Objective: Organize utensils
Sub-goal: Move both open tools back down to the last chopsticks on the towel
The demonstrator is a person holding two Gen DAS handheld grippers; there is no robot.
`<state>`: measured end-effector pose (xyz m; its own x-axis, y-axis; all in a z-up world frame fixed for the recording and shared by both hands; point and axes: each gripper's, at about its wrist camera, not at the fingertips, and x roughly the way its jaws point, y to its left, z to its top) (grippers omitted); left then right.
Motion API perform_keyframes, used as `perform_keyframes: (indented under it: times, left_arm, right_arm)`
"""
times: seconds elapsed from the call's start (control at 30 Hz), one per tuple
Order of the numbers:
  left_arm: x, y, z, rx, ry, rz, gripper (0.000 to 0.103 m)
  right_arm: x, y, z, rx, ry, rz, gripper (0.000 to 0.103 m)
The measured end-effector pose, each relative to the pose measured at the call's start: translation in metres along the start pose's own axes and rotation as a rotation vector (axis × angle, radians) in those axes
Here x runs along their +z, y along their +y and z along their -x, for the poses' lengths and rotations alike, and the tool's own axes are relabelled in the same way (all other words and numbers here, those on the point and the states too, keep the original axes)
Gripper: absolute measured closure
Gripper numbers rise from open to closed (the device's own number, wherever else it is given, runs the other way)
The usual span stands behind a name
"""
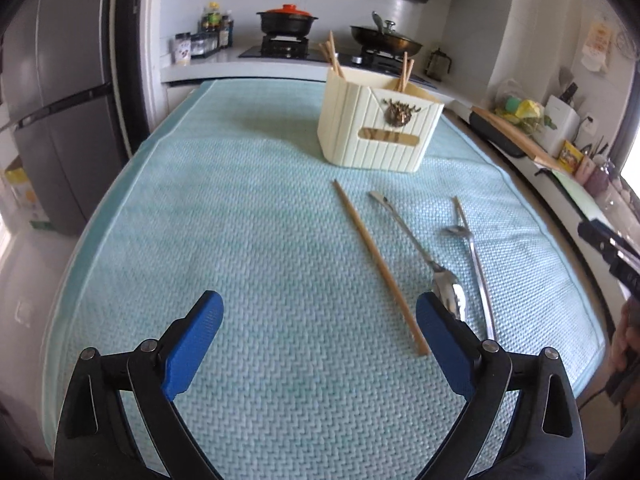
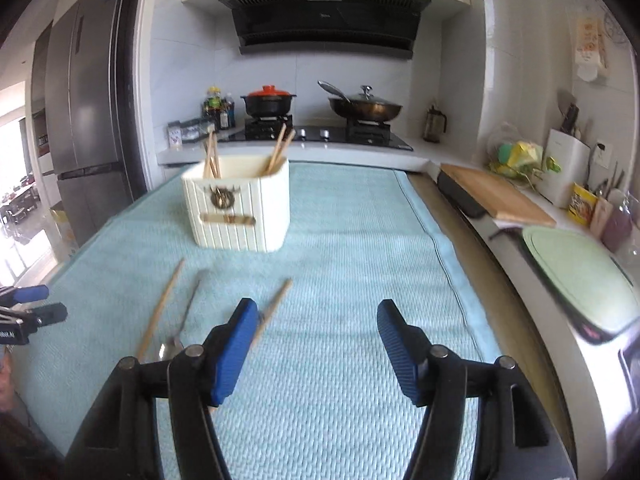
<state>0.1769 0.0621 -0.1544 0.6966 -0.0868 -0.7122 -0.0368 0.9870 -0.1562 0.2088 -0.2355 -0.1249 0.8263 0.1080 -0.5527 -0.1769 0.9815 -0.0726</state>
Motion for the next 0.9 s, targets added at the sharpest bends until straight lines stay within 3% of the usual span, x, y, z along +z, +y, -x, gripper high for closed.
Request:
perform_keyframes:
  times: [0.1,0.27,0.9]
  left_arm:
    - [-0.012,-0.004,-0.007,-0.003,0.017,-0.001,0.006]
    - [-0.021,-0.014,-0.008,0.014,0.018,-0.025,0.006]
    - [-0.035,-0.015,-0.013,0.053,0.036,-0.043,0.006]
  right_arm:
    - [-0.037,-0.005,-0.006,-0.01,0.068,-0.053,0.039]
    - [-0.064,-0.008,-0.009,-0.012,0.112,-0.086,0.039]
    - [-0.074,0.013,-0.02,0.071,0.165,-0.084,0.039]
